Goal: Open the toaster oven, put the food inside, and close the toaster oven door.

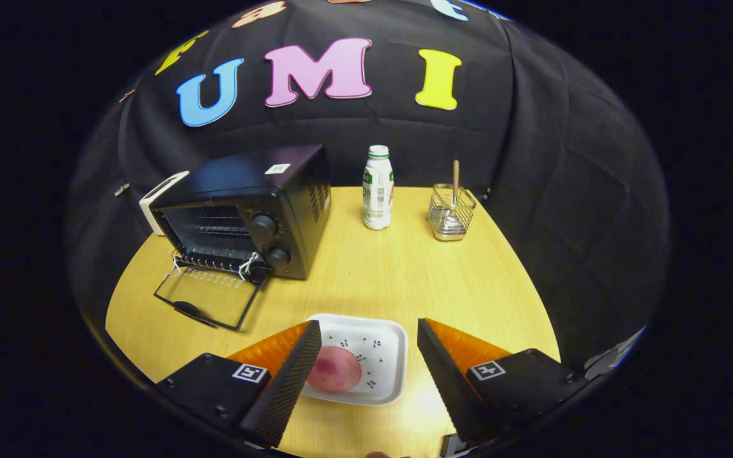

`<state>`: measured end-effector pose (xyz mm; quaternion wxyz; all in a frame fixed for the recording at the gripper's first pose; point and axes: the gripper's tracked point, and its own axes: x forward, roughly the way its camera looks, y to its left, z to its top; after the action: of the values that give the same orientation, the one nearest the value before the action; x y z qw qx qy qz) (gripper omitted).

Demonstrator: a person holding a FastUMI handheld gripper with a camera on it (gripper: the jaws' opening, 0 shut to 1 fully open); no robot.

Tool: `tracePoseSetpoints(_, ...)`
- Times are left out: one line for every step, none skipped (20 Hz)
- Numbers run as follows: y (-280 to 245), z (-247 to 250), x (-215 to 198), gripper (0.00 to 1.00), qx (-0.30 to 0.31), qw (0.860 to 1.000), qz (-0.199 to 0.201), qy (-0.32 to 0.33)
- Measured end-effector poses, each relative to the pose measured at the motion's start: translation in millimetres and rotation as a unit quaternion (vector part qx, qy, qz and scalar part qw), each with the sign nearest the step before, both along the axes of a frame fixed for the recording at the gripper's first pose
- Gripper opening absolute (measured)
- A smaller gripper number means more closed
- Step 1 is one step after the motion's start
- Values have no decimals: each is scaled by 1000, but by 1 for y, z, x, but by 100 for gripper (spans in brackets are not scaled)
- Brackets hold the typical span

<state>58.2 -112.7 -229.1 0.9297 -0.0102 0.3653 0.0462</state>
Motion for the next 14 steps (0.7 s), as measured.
tracePoseSetpoints(-13,-9,-2,99,-1,1000,-2,17)
tracePoseSetpoints(-25,-19,-3,99,-4,999,-5,33)
tracePoseSetpoints(-36,-28,-4,99,-2,999,-6,47)
tracePoseSetpoints(-44,-37,-5,99,-1,998,-7,60)
tracePoseSetpoints(-51,-47,-6,99,-1,997,-6,74)
tracePoseSetpoints(-56,-57,-10,100,0,996,-3,91)
tracePoseSetpoints(-59,-66,-12,100,1,994,-1,107)
tracePoseSetpoints(-61,-75,-14,100,2,993,-1,122)
tracePoseSetpoints(-61,-83,-18,100,5,991,-3,137)
tracePoseSetpoints(-58,-90,-22,100,10,988,-5,153)
tracePoseSetpoints(-54,-97,-23,100,15,985,-6,170)
tracePoseSetpoints(-52,-105,-24,100,16,982,-7,186)
tracePoseSetpoints(-50,-113,-26,100,14,980,-6,200)
tracePoseSetpoints(-48,-119,-26,100,9,977,-5,215)
